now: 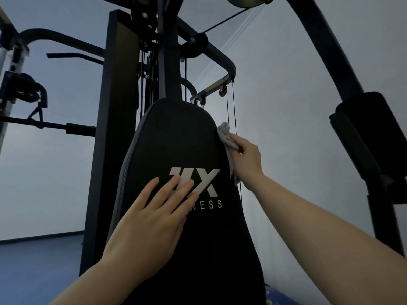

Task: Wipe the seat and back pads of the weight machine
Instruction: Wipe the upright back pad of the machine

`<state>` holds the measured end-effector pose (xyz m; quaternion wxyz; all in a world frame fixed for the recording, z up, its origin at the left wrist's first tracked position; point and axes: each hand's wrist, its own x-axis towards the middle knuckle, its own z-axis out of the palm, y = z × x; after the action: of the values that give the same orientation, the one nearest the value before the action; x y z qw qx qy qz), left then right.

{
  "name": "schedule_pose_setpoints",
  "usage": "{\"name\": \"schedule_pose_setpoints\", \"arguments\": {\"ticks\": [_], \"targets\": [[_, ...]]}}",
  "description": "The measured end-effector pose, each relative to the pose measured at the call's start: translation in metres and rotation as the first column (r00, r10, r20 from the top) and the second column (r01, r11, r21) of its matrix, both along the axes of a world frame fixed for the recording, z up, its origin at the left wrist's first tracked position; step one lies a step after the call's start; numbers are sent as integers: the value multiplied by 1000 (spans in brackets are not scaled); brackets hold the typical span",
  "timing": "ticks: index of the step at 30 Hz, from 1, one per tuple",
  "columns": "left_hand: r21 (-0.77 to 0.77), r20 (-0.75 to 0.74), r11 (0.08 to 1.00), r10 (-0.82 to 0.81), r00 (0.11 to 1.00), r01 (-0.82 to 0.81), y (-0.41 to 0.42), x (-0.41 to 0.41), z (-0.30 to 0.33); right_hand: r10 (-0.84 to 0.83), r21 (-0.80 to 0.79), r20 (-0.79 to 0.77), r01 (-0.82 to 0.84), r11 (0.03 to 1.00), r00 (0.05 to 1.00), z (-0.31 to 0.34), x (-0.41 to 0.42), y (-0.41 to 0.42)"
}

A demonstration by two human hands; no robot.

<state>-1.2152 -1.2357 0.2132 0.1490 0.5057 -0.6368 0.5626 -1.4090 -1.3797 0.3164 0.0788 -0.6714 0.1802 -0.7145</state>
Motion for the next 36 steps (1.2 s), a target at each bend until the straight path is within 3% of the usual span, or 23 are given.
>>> {"name": "schedule_pose_setpoints", "arguments": {"ticks": [4, 6, 8, 15, 18, 25, 28, 32, 36], "targets": [[10, -7, 1000, 17, 1000, -17, 0, -1, -1, -25, 80, -100, 33, 996, 995, -19, -11, 8], [10, -9, 1000, 20, 1000, -20, 0, -1, 0, 66, 223, -63, -50, 974, 996, -5, -9, 16], [18, -10, 999, 32, 999, -32, 0, -1, 0, 56, 296, -44, -40, 954, 997, 4, -7, 21], [14, -5, 999, 34, 999, -34, 1, -2, 1, -92, 56, 32, 90, 994, 995, 41, -2, 6], [9, -1, 1000, 29, 1000, -29, 1, -1, 1, -91, 4, -23, 91, 996, 996, 49, 17, 4], [8, 4, 1000, 29, 1000, -29, 0, -1, 0, -53, 26, -52, 54, 998, 997, -23, -3, 0], [8, -3, 999, 35, 999, -35, 0, -2, -1, -21, 54, -113, 27, 998, 993, -12, -11, -2], [8, -6, 999, 42, 999, -41, 0, -2, -1, 31, 43, -42, -29, 999, 999, 6, 7, 0], [49, 11, 997, 56, 998, -56, 3, -5, -4, 42, 73, 25, -44, 996, 999, -48, 5, -5]]}}
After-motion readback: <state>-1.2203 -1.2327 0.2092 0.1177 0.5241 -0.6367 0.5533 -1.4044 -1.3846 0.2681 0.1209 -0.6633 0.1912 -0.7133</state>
